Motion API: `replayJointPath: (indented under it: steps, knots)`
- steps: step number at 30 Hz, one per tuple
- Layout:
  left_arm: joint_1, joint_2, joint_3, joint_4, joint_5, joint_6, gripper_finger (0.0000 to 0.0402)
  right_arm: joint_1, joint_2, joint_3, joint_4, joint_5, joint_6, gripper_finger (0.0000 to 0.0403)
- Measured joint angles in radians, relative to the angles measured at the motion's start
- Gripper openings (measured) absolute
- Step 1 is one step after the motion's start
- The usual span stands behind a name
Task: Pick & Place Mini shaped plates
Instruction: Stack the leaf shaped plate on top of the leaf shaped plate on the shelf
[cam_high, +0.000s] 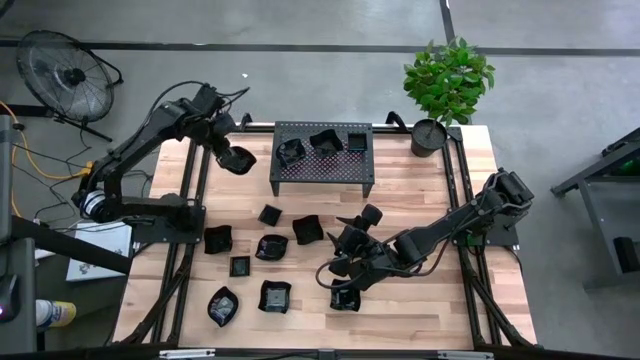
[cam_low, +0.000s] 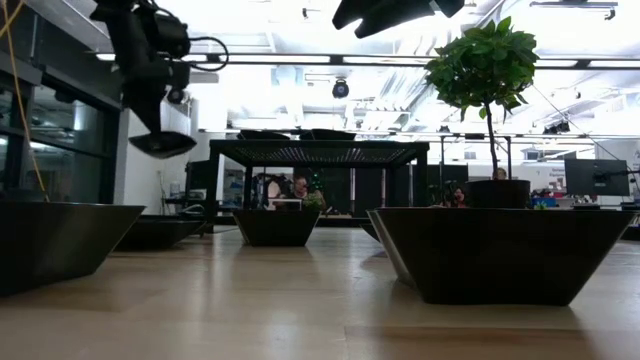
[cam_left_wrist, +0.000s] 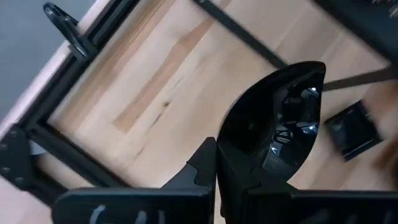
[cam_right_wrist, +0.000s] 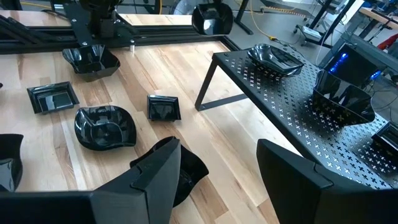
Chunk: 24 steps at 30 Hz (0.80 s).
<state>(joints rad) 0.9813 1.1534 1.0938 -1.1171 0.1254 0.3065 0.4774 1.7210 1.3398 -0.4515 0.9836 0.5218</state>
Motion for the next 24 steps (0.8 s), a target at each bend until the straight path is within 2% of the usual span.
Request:
replayJointPath:
  steps: [12,15,24]
  knots:
    - [0.000,-0.001,0.061,0.051,0.156,-0.220,0.0000,0.000,0.000,0.000,0.000,-0.024,0.013,0.0208]
    - [-0.024,-0.001,0.072,0.130,0.178,-0.302,0.0000,0.000,0.000,0.000,0.000,-0.023,0.012,0.0208]
    - [-0.168,0.019,0.073,0.508,0.172,-0.651,0.0000,0.000,0.000,0.000,0.000,-0.019,0.013,0.0208]
